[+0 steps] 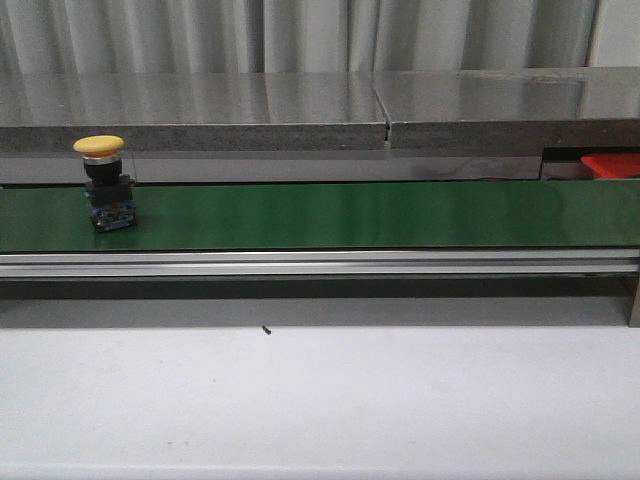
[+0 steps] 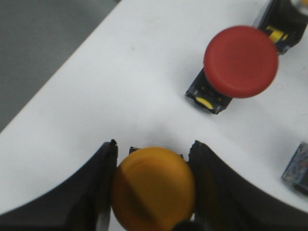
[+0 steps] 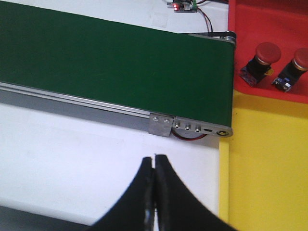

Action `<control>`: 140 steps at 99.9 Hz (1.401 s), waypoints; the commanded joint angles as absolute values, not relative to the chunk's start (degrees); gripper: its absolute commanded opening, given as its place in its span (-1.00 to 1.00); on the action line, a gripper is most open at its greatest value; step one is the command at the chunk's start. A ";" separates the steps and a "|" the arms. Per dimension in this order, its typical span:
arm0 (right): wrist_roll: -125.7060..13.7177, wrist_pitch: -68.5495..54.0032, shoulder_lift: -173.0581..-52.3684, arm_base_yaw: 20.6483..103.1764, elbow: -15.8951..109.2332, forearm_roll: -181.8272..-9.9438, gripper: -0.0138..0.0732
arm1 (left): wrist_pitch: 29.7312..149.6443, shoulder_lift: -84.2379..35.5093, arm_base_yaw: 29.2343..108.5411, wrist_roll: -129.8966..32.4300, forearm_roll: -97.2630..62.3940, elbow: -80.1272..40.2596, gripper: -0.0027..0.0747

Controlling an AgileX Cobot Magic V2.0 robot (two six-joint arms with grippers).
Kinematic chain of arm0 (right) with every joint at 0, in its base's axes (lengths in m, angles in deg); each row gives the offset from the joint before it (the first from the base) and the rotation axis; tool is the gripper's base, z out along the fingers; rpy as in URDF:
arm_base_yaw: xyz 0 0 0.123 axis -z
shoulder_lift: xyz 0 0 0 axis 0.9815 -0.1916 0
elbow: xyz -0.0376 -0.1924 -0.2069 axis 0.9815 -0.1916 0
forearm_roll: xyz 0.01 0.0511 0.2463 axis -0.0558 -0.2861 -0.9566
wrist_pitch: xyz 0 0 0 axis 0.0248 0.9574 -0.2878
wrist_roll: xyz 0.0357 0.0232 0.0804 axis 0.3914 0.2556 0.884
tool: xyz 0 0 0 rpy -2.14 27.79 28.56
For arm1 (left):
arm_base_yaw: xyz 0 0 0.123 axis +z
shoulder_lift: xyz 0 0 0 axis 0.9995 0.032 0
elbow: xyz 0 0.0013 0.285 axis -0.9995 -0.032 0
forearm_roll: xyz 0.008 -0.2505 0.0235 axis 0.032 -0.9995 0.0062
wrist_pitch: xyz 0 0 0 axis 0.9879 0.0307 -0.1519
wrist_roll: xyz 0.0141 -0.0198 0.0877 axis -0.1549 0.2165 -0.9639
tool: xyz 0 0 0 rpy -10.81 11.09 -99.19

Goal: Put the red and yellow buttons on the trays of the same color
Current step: 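Place the second yellow button on the belt with the left gripper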

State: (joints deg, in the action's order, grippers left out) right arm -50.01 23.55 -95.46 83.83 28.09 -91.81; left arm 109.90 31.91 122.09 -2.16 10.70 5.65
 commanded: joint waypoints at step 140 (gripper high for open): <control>-50.59 20.36 -95.28 83.73 29.65 -91.85 -0.84 | 118.48 20.29 98.63 -10.99 5.25 6.61 -0.76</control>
